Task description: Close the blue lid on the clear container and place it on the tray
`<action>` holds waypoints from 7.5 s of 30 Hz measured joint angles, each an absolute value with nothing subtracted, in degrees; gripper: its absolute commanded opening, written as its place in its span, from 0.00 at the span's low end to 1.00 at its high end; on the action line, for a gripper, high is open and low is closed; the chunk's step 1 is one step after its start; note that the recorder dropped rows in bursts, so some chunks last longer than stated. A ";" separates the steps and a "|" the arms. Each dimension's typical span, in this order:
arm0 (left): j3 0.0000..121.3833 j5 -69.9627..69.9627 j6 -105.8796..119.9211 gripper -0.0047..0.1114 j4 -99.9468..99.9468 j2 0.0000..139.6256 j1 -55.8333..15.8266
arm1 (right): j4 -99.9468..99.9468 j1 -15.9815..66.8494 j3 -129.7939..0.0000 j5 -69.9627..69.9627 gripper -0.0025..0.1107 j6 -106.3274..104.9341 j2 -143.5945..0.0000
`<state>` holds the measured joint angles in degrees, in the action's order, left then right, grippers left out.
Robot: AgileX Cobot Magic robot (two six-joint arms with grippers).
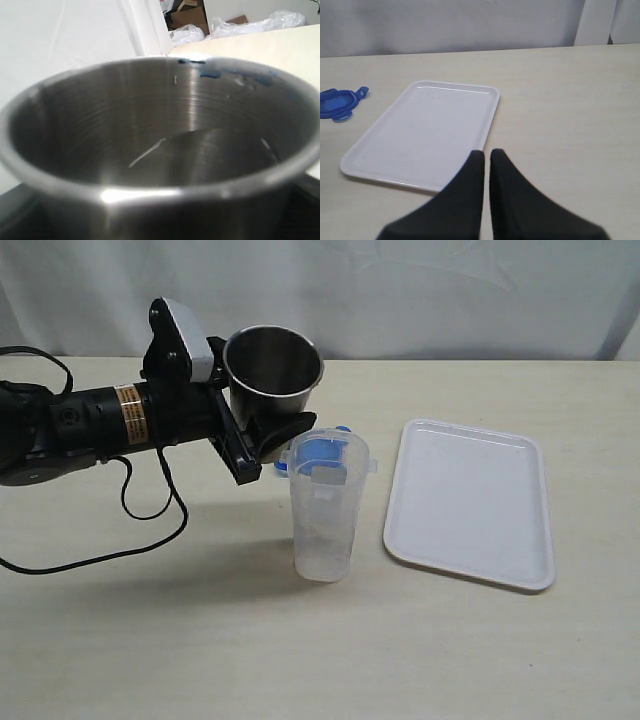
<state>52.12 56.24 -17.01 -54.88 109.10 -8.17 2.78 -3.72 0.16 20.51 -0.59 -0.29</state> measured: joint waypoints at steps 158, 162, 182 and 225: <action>52.12 54.46 19.32 0.04 -50.59 109.10 -8.26 | 2.78 -3.72 0.16 20.51 0.06 -0.59 -0.29; 52.12 54.46 19.32 0.04 -50.59 109.10 -8.26 | 2.78 -3.72 0.16 20.51 0.06 -0.59 -0.29; 52.12 54.46 21.32 0.04 -50.59 109.10 -8.50 | 2.78 -3.72 0.16 20.51 0.06 -0.59 -0.29; 52.12 51.53 1.65 0.04 -39.67 109.10 -11.23 | 2.78 -3.72 0.16 20.51 0.06 -0.59 -0.29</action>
<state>52.12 51.53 1.65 -39.67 109.10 -11.23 2.78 -3.72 0.16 20.51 -0.59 -0.29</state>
